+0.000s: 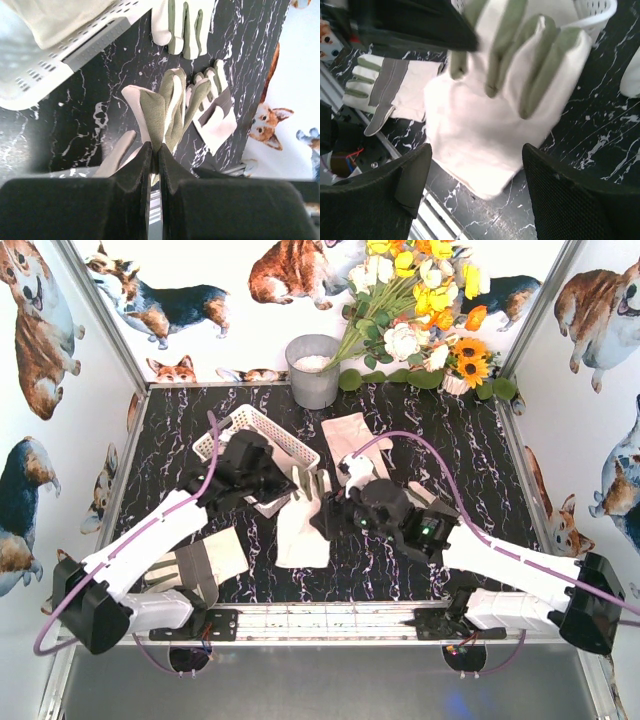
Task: Put the gloves into the storage basket
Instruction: Pick up the glove from the center of the board, then turn over the glove at the center of the board.
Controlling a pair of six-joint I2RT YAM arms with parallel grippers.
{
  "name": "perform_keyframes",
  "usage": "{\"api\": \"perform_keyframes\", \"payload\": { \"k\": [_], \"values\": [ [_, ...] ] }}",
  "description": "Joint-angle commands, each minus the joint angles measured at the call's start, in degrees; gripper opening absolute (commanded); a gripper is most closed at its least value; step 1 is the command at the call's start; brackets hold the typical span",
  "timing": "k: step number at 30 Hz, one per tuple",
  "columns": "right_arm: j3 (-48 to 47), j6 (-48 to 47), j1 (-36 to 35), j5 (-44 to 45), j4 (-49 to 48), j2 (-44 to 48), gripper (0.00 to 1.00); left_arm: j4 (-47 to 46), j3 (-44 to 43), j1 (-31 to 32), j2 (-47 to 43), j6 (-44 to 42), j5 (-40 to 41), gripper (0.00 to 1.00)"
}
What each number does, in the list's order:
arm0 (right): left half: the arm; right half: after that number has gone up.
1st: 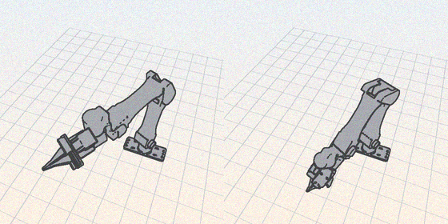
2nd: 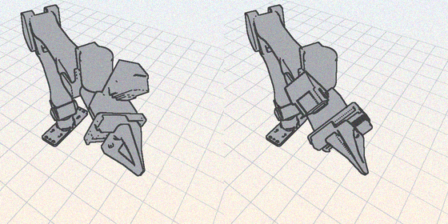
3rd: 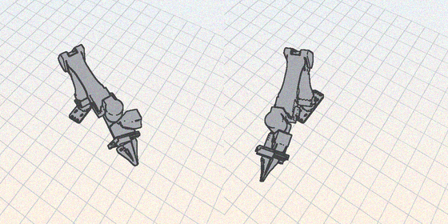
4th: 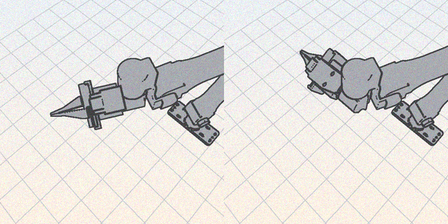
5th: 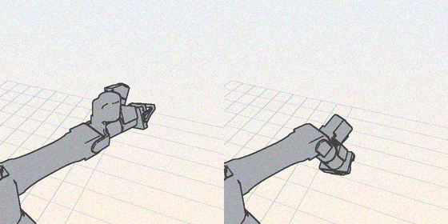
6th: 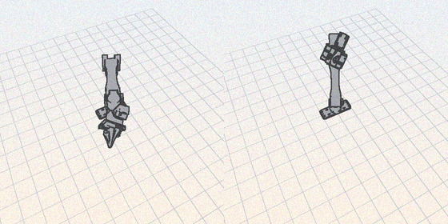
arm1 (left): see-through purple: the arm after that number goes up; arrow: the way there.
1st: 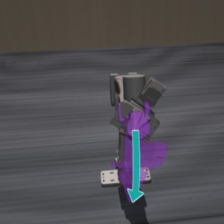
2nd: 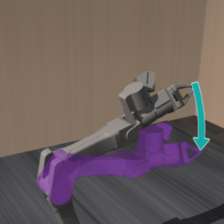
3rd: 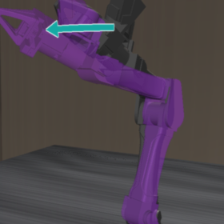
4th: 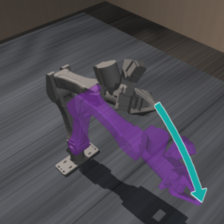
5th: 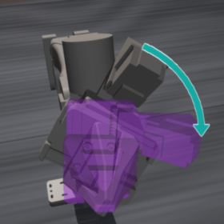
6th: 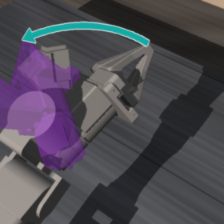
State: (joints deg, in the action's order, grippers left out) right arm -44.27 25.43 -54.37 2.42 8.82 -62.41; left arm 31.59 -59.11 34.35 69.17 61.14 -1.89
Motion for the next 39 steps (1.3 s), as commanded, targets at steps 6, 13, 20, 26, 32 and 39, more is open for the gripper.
{"api": "perform_keyframes", "payload": {
  "k": [6, 13, 20, 26, 32, 39],
  "values": [
    [-8.31, -1.99, -11.61, 28.32, -2.86, -8.06, 0.76, -7.56, -0.83, 6.70, 2.07, 24.58, 11.03, 0.00],
    [-8.09, -4.65, -14.43, 43.64, -6.91, -14.13, 0.80, -10.36, 0.83, 7.75, 2.40, 32.70, 11.99, 0.00],
    [-7.63, -8.52, -14.55, 50.82, -11.93, -17.19, 0.81, -11.50, 1.64, 8.35, 2.00, 34.79, 11.96, 0.00],
    [-8.34, -8.43, -14.56, 54.42, -12.82, -19.75, 0.76, -12.25, 1.88, 8.71, 1.56, 35.69, 12.07, 0.00],
    [-8.15, -6.48, -14.33, 53.57, -11.57, -17.62, 0.09, -11.56, 1.21, 8.72, 1.40, 33.59, 13.12, 0.00],
    [-5.88, -0.47, -4.10, 23.04, -7.20, -8.67, 0.00, -6.82, -4.13, 8.46, 0.83, 19.58, 18.54, 0.31]
  ]
}}
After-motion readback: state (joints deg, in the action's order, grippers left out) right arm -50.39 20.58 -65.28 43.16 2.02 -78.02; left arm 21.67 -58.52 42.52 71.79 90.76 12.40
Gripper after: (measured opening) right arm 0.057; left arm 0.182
